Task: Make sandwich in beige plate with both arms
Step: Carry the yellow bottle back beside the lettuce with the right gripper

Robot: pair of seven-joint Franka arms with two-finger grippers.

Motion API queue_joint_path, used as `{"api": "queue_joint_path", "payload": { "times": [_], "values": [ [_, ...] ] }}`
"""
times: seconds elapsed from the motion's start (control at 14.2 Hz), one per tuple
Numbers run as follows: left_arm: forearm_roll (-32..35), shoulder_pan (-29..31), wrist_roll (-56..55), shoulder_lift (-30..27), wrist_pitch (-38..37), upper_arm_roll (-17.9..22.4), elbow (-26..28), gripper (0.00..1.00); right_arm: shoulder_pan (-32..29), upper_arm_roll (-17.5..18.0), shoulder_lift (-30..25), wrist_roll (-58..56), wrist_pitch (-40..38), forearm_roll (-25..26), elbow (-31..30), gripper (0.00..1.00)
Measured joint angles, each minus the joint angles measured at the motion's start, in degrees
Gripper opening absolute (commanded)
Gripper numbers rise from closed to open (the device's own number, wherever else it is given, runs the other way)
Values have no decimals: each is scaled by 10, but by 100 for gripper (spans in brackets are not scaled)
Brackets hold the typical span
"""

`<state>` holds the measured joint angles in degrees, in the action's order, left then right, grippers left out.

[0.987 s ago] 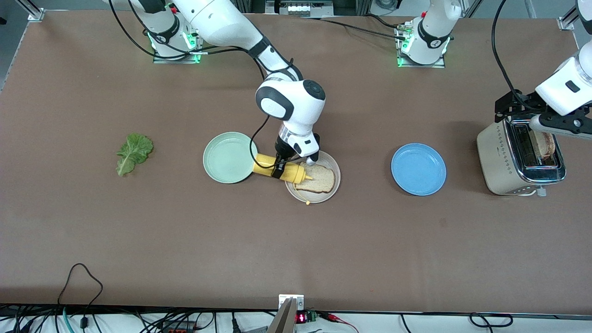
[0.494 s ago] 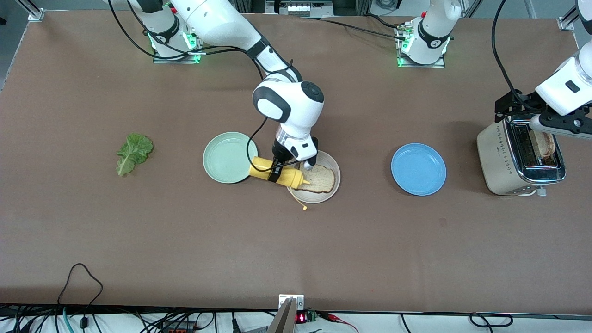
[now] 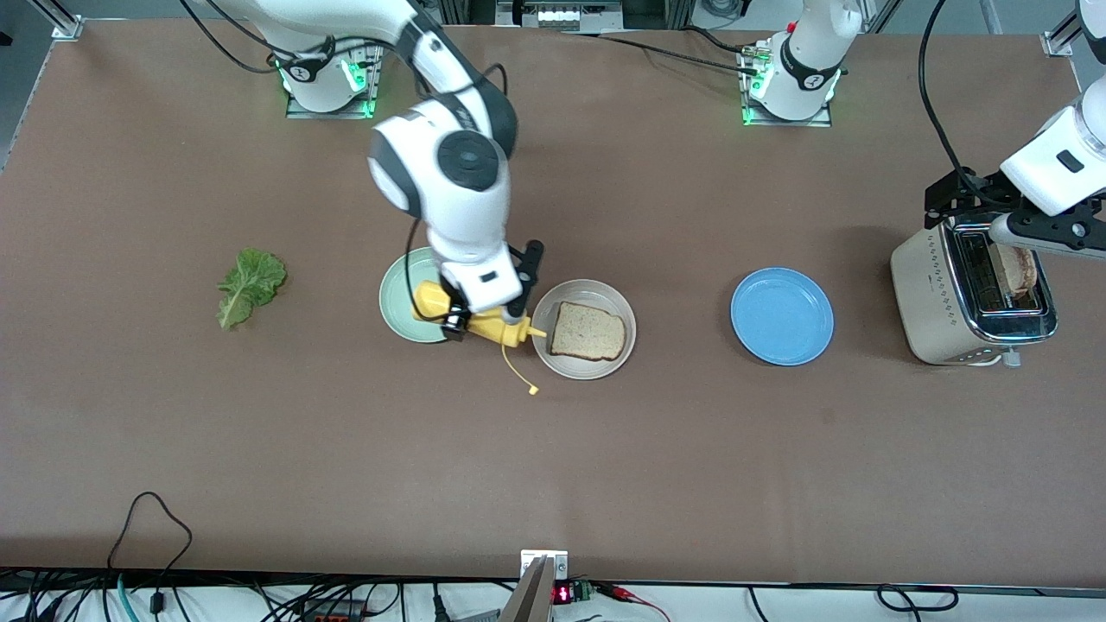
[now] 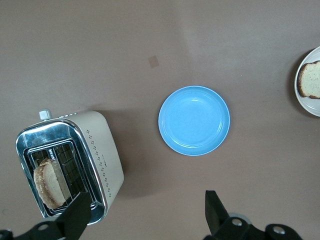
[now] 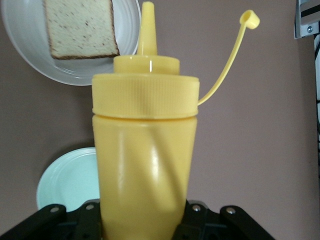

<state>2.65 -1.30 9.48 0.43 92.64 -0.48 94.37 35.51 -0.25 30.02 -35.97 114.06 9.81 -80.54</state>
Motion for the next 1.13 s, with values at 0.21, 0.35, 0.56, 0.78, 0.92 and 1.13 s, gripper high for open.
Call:
{"api": "queue_joint_path", "payload": {
  "times": [0.21,0.35,0.56,0.78,0.92,1.13],
  "values": [
    [0,0,0,0,0,0,0,100,-44,0,-62,-83,-1,-104,-38,17],
    [0,0,0,0,0,0,0,100,-81,0,-105,-150,-2,-171,-72,17],
    [0,0,0,0,0,0,0,100,-143,-1,-162,-276,-5,-275,-129,17],
    [0,0,0,0,0,0,0,100,-223,-3,-210,-450,-10,-411,-213,17],
    [0,0,0,0,0,0,0,100,-269,-4,-220,-551,-30,-497,-253,17],
    [0,0,0,0,0,0,0,100,-351,-6,-216,-725,-73,-614,-318,17]
  ]
}}
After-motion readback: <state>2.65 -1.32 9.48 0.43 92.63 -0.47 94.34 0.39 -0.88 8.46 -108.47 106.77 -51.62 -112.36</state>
